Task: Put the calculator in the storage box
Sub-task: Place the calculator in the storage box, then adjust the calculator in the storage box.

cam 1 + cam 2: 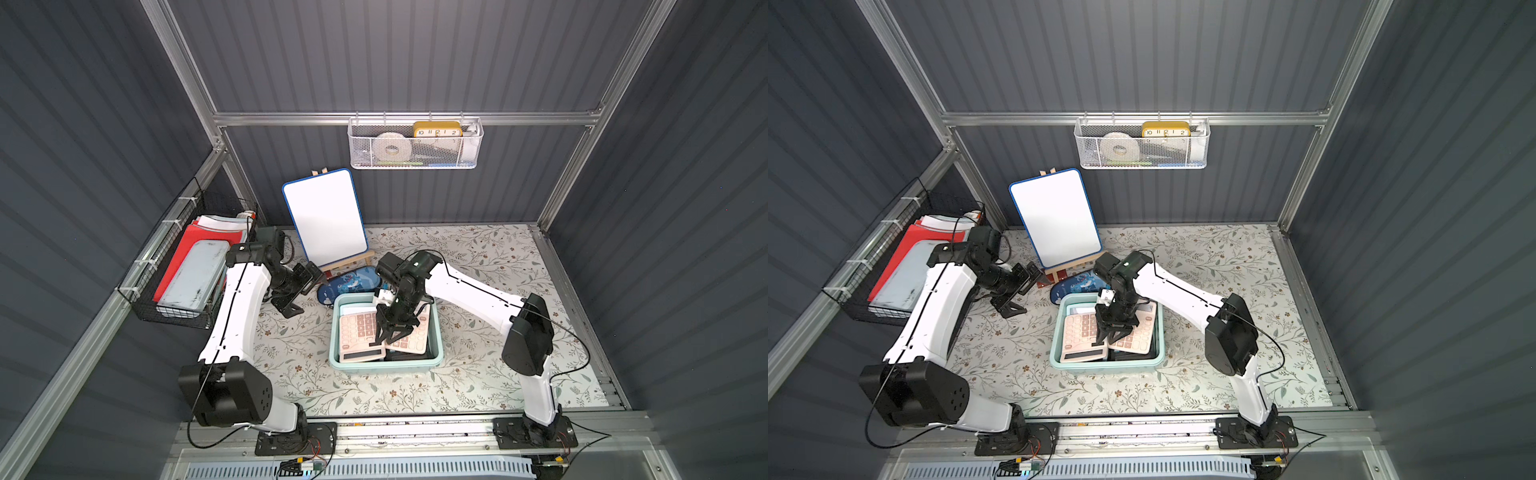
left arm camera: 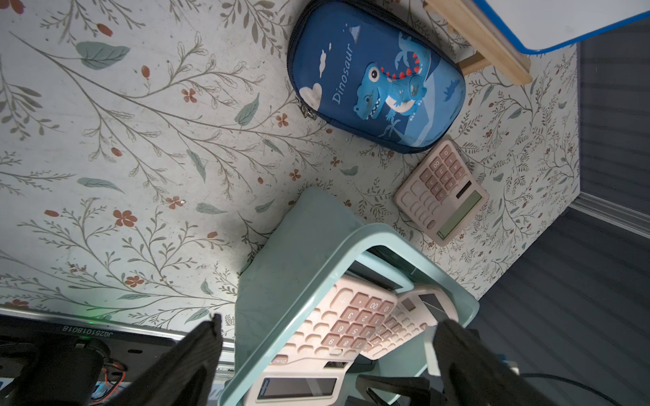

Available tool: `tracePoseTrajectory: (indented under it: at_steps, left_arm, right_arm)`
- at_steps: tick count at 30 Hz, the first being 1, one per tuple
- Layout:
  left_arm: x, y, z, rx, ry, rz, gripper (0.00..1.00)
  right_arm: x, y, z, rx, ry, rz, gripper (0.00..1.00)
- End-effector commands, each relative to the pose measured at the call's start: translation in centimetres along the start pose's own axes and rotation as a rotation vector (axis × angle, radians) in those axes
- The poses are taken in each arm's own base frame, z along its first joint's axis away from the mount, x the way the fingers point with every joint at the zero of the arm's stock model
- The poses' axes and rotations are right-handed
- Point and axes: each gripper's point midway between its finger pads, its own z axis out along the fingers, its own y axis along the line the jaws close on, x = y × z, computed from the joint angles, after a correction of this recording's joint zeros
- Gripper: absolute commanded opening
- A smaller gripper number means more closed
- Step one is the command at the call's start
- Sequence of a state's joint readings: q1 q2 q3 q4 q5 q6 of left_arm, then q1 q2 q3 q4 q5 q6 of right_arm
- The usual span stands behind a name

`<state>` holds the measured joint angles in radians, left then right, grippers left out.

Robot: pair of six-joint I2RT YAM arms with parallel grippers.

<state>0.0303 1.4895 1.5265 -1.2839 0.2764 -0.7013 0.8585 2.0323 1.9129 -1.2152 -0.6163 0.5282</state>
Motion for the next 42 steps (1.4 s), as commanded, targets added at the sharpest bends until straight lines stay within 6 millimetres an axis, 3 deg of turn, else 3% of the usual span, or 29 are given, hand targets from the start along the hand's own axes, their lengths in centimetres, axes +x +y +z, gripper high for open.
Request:
tracePoseTrajectory:
  at_steps: [1, 12, 21, 28, 42]
  left_arm:
    - [0.9, 0.4, -0.3, 0.006, 0.026, 0.008, 0.99]
    - [0.9, 0.8, 0.3, -0.002, 0.059, -0.004, 0.99]
    - [0.9, 0.6, 0.5, 0.005, 0.072, -0.011, 0.99]
    - [0.7, 0.4, 0.5, 0.001, 0.074, -0.010, 0.99]
    - [0.1, 0.1, 1.0, -0.003, 0.085, -0.008, 0.99]
  right_arm:
    - [-1.1, -0.7, -1.0, 0.012, -0.065, 0.030, 0.39]
    - [-1.2, 0.1, 1.9, -0.041, 0.035, -0.011, 0.39]
    - [-0.7, 1.7, 1.5, -0.078, 0.052, -0.053, 0.40]
    - [-0.3, -1.7, -0.6, 0.076, -0.024, -0.019, 0.41]
    - [1.1, -9.6, -1.0, 0.383, -0.052, 0.068, 0.40]
